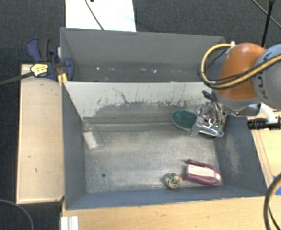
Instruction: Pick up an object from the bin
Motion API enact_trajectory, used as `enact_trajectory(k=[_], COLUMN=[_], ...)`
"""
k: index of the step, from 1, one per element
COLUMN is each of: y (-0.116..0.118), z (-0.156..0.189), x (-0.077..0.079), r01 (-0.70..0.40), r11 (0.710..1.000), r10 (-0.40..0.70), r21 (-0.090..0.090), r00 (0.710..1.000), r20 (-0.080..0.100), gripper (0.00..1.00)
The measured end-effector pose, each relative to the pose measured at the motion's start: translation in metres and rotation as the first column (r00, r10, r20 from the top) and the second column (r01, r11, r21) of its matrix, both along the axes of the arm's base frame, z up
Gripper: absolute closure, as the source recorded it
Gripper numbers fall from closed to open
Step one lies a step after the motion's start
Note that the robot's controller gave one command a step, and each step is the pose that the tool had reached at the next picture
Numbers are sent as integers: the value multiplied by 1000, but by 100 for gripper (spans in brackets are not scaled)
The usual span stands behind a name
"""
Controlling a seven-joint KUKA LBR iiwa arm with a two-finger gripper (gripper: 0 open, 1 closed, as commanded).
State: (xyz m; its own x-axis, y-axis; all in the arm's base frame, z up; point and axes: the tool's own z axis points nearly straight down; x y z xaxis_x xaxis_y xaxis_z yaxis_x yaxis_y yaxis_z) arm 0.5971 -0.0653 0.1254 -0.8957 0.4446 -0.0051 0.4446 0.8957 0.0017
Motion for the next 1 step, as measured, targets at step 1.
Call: enact_trajectory(k=[1], y=[0], z=[24], x=[1], r01=[-5], r11=[1000], r10=[5], r21=[0], r00=[1000], r20=[1], gripper=[100])
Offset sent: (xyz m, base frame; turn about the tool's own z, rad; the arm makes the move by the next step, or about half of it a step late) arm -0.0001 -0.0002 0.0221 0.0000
